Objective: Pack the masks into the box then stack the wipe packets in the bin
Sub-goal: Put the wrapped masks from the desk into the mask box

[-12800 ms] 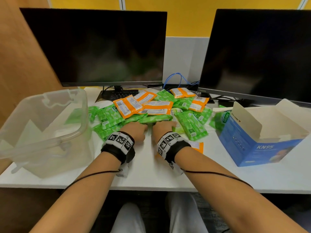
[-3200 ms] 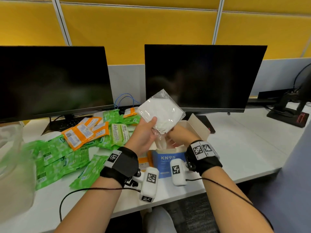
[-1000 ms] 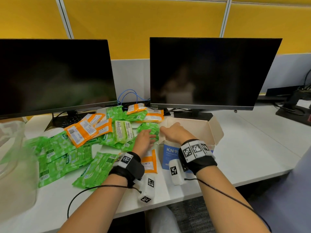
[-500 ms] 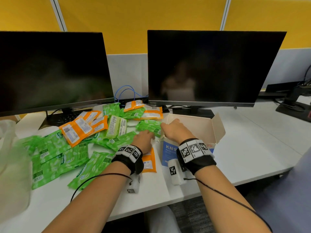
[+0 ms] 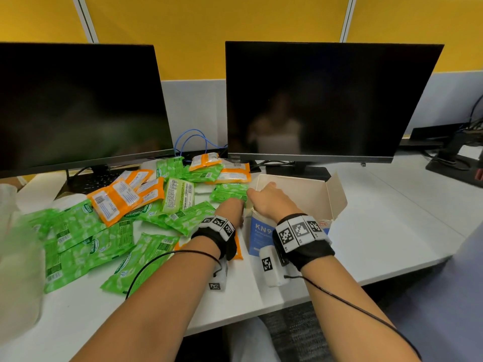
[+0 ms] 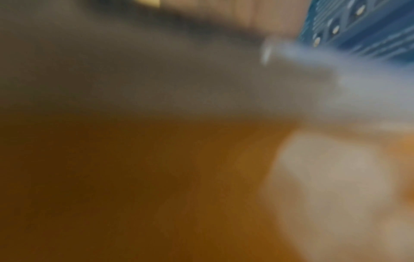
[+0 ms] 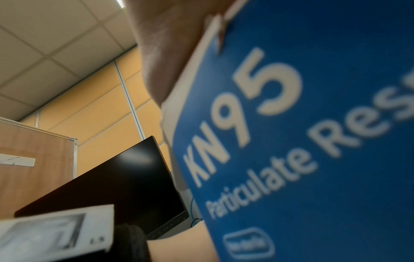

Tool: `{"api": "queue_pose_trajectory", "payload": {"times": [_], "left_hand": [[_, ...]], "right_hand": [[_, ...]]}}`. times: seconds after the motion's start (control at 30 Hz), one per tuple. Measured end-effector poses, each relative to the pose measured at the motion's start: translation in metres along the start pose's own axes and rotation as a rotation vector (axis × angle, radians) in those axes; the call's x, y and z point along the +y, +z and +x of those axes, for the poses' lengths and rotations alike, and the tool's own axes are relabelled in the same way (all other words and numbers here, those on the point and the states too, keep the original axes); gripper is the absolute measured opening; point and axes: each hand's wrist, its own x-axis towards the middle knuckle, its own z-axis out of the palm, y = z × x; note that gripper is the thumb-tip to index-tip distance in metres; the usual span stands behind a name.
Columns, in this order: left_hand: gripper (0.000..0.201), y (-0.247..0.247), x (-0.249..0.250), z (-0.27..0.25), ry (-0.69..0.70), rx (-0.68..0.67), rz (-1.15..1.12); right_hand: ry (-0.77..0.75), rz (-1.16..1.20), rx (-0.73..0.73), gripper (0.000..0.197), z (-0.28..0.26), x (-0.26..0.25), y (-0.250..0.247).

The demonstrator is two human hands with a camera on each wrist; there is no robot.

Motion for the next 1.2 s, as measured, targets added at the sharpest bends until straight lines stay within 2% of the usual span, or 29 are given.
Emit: {"api": "queue_pose_trajectory", "payload": {"times": [0.23, 0.3, 0.43, 0.53, 0.6, 0.7, 0.8, 0.87, 0.93, 1.0, 1.07, 1.2], "left_hand": [[0.023, 0.005, -0.001, -0.001, -0.007, -0.082, 0.040], [0.025, 0.001, -0.003, -0.005, -0.038, -0.055, 0.051], [0.021, -0.034, -0.011, -0.017, -0.103, 0.202, -0.072], [0.012, -0.078, -0.024, -0.031, -0.273, 0.401, -0.339], [0.006, -0.106, -0.034, -0.044, -0.353, 0.600, -0.473], [0.004, -0.135, -0.037, -0.066, -0.376, 0.885, -0.715], [0.006, -0.143, -0.033, -0.077, -0.393, 1.074, -0.892], [0.007, -0.145, -0.036, -0.081, -0.439, 1.199, -1.048], [0.007, -0.146, -0.039, -0.082, -0.479, 1.273, -1.213], [0.008, -0.143, -0.038, -0.080, -0.503, 1.236, -1.246], [0.013, -0.135, -0.029, -0.078, -0.458, 1.133, -1.212], [0.029, -0.114, -0.010, -0.069, -0.284, 0.822, -1.095]], "right_hand": [[0.000, -0.014, -0.010, 0.074, -0.002, 0.000, -0.001], [0.000, -0.018, -0.019, 0.074, -0.003, -0.001, -0.002], [-0.020, -0.014, -0.055, 0.076, -0.002, 0.001, -0.002], [-0.067, -0.036, -0.112, 0.074, -0.003, 0.000, -0.001], [-0.124, -0.067, -0.164, 0.072, -0.006, -0.004, 0.002], [-0.223, -0.138, -0.212, 0.070, -0.013, -0.013, 0.006], [-0.292, -0.204, -0.166, 0.067, -0.017, -0.018, 0.002], [-0.287, -0.160, -0.166, 0.067, -0.014, -0.017, -0.003], [-0.263, 0.023, -0.171, 0.066, -0.010, -0.013, -0.008], [-0.210, 0.343, -0.151, 0.068, -0.007, -0.008, -0.014], [-0.170, 0.660, -0.140, 0.068, -0.007, -0.003, -0.019], [-0.129, 0.965, -0.288, 0.083, -0.009, 0.002, -0.030]]}}
